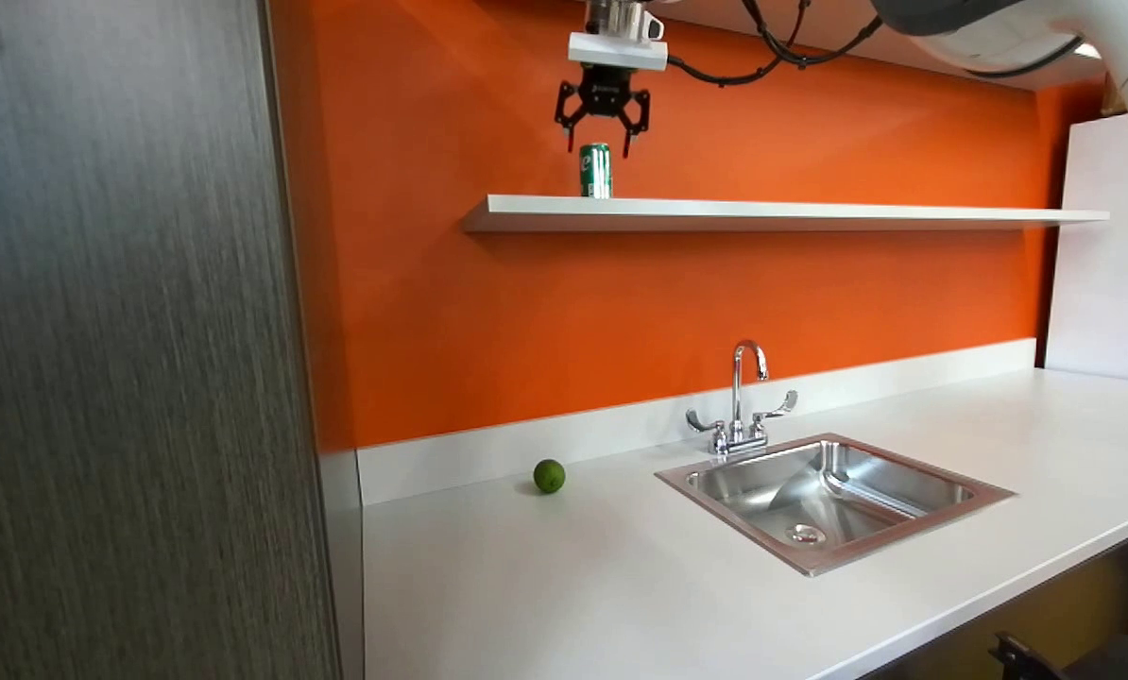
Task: Put the can on the bottom shelf
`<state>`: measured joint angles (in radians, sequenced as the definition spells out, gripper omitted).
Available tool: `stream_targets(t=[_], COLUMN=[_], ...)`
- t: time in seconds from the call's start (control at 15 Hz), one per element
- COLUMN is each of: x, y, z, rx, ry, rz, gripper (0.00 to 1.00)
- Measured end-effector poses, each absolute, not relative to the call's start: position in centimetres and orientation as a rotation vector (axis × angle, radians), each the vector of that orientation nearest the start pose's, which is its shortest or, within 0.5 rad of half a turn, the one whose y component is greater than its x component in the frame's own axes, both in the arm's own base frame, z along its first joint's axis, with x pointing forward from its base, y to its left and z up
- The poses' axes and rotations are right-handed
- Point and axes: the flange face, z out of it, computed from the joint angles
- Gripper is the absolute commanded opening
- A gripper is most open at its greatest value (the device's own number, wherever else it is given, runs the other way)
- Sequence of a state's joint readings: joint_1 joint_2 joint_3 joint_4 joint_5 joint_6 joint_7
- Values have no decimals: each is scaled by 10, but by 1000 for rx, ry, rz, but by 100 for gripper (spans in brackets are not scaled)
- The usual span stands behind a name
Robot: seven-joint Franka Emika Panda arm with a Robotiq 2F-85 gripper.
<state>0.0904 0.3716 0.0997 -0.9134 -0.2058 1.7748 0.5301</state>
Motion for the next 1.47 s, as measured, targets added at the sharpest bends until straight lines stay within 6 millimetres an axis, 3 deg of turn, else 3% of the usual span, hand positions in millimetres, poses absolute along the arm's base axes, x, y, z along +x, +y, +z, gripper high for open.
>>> stream_targets(t=[0.4,0.93,1.2,1.47], x=[640,564,522,484], y=[90,90,74,48], z=[742,762,743,696], rx=[-2989,-2976,-3014,-3096], ry=[539,378,191,52], rz=[-797,-810,-712,-569], gripper=[100,100,100,100])
